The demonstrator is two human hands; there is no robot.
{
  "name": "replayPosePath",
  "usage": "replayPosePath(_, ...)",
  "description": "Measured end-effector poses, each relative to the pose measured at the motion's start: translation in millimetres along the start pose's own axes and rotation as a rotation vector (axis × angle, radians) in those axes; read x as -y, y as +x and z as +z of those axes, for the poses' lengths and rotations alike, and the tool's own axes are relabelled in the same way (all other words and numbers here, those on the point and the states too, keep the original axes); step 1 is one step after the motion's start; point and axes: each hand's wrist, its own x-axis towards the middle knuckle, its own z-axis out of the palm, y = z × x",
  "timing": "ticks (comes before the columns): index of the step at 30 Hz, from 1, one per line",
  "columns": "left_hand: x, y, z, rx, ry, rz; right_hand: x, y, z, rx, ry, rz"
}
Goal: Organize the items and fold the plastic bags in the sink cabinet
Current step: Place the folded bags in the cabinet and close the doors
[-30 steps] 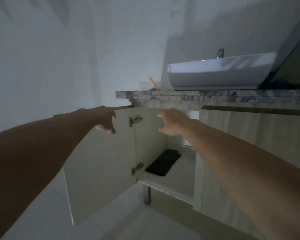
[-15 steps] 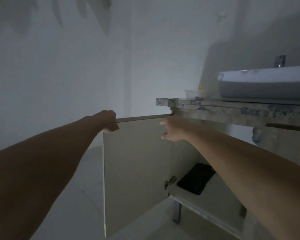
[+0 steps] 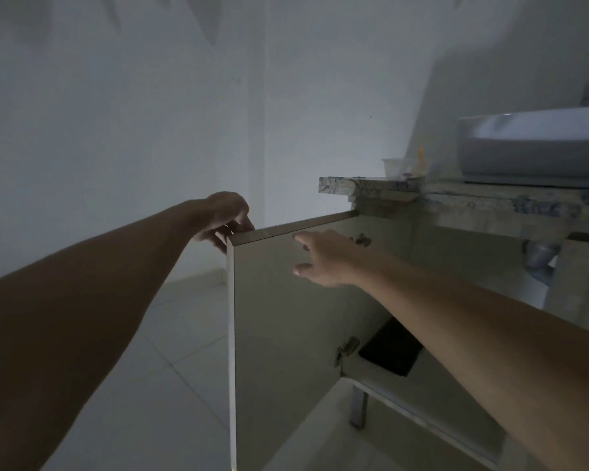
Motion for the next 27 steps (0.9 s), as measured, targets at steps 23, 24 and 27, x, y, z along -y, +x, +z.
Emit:
replayPosePath(23,-65.9,24.7,135.9,0.435,-0.153,0.29,-50.7,-134.5,-34.3,-0.404,0.106,0.043)
replayPosePath(24,-69.3,23.6,143.3,0.404,-0.14,0.316,-57.1,-136.1,-34.0,-0.423,0.089,0.069)
replayPosePath(27,-78.2,21.9,164.0,0.29,-0.084,0.385,-75.7,-144.6,-36.7,-0.412,0.053,0.148)
